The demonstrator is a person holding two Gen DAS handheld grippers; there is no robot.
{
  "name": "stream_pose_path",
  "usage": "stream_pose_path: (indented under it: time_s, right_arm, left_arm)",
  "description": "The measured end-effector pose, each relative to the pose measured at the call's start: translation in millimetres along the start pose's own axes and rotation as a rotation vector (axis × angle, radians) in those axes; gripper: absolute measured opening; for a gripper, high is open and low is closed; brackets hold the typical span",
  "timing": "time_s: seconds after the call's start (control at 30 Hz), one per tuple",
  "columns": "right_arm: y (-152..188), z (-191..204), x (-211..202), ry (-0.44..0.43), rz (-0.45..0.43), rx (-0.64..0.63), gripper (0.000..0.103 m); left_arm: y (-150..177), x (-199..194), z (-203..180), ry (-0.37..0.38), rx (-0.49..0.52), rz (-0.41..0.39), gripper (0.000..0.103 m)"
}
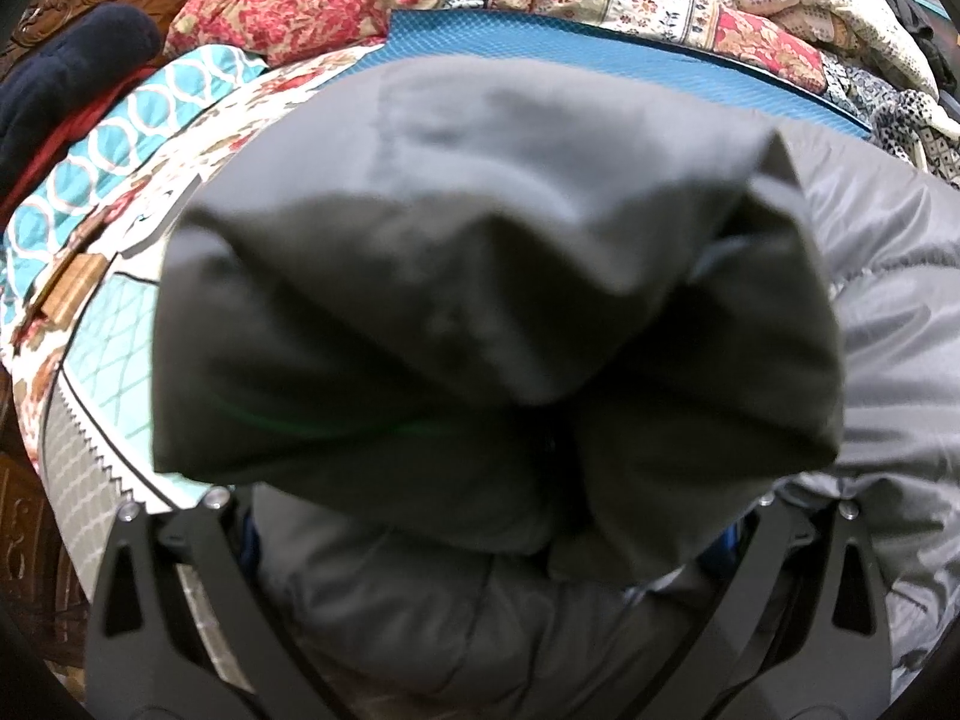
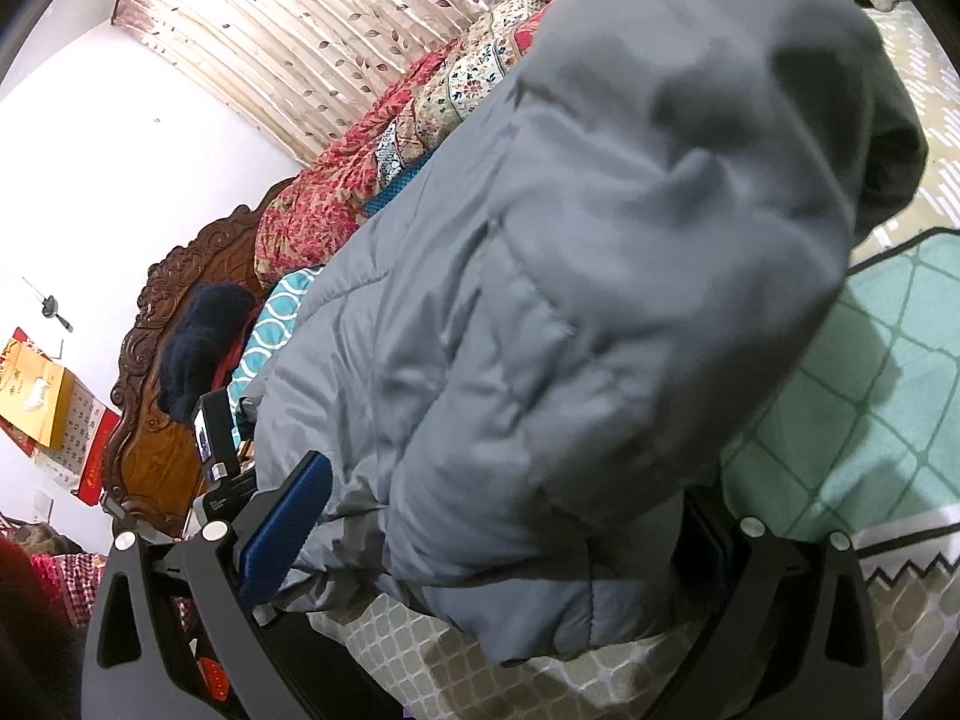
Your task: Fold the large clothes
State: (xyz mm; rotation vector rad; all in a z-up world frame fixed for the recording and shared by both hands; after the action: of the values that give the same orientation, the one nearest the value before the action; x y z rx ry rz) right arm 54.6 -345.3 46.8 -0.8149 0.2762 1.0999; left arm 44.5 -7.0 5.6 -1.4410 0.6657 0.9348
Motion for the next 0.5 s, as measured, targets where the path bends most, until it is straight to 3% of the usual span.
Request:
stream_pose_path:
  time_s: [0.5]
  right_arm:
    - [-0.1,0.3,-1.0,0.017,0.003,-0.003,0.080]
  left_arm:
    - [-2.7,1.2,4.4,0.020,-0.005,0.002,0.099]
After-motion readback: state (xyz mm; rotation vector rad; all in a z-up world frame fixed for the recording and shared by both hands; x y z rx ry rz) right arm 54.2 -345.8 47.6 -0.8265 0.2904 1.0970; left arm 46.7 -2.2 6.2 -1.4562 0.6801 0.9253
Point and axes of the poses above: each gripper's, at about its wrist camera, not at the fingertips, and x roughly the way its jaws point, z to its left, y to its underside, the point moved 3 cm from there along x, roughly the way its jaws point, and after that the axes turned 6 degrees about z, right-handed, at the moved point
